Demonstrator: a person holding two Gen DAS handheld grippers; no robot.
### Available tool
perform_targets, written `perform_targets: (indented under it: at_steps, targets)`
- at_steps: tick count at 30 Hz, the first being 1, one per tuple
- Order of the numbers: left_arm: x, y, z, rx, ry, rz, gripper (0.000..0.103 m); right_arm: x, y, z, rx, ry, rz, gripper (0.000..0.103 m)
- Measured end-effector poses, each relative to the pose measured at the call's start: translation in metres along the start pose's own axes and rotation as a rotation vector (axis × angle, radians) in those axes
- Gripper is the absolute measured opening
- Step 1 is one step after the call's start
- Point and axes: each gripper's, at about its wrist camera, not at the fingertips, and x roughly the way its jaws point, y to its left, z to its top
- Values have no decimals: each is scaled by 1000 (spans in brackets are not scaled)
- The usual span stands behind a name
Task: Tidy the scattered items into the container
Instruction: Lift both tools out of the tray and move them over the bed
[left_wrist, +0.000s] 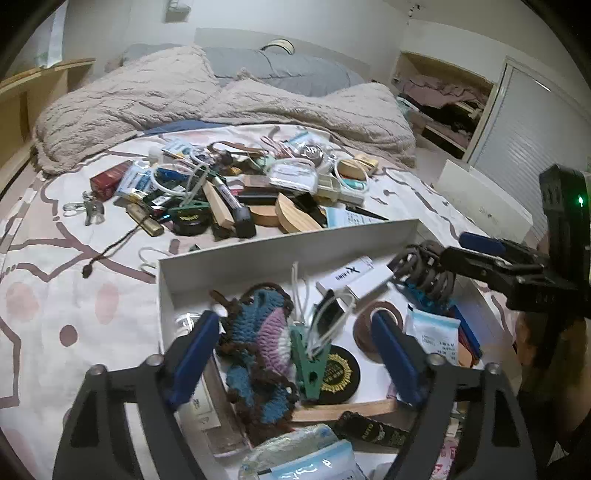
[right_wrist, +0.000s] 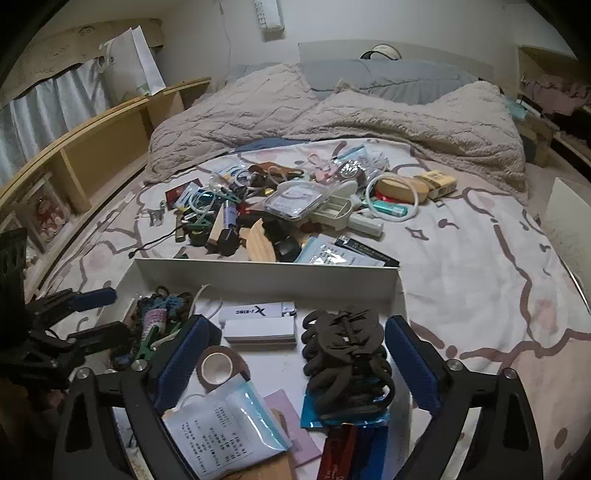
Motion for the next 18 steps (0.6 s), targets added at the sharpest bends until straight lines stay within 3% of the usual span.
perform_targets:
  at_steps: [4, 18]
  targets:
    - [-2, 2, 1, -2, -25, 14, 102, 1, 0, -1, -15, -5, -16, 103]
    - [-8, 15, 7, -2, -73, 92, 103, -1, -7, 3, -39, -3, -24, 103]
